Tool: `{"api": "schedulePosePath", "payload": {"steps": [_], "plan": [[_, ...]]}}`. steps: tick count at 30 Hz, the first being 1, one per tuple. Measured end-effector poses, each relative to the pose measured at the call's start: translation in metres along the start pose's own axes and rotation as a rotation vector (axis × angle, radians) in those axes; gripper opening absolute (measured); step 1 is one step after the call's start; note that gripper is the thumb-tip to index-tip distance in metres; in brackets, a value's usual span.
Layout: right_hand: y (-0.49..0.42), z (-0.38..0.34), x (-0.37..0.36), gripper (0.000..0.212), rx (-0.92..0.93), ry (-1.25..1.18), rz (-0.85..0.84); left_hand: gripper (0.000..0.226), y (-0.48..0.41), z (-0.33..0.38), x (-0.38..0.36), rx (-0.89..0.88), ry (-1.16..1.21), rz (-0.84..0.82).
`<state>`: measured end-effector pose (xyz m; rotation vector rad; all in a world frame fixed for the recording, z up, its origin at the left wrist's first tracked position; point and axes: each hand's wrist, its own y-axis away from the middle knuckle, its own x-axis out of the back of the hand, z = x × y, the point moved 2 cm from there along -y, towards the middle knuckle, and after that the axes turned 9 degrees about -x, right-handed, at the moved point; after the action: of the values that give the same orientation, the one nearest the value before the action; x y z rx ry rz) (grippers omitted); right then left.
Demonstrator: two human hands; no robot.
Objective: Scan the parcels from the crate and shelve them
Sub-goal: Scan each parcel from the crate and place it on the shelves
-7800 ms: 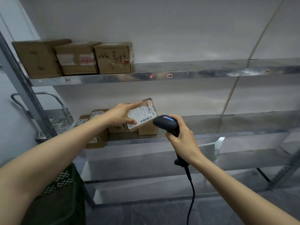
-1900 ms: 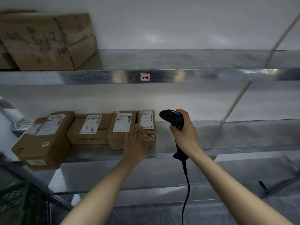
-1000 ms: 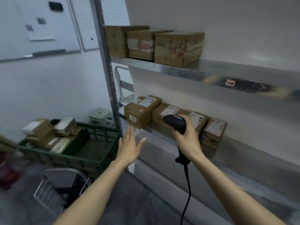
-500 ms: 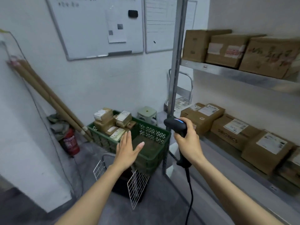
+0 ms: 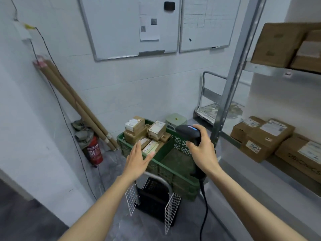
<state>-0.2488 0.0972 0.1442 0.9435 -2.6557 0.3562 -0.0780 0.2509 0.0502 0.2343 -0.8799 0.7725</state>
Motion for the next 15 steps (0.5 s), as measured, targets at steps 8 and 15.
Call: {"api": "schedulePosePath", "payload": {"steps": [8,15], "plan": [[-0.081,0.018,-0.042,0.050,-0.040,0.011,-0.050,0.092,-0.074,-0.042,-0.013,0.103,0.060,-0.040],[-0.169,0.038,-0.063,0.052,-0.062,0.002,-0.074,0.094,-0.156,-0.067,-0.032,0.127,0.058,-0.093]]}}
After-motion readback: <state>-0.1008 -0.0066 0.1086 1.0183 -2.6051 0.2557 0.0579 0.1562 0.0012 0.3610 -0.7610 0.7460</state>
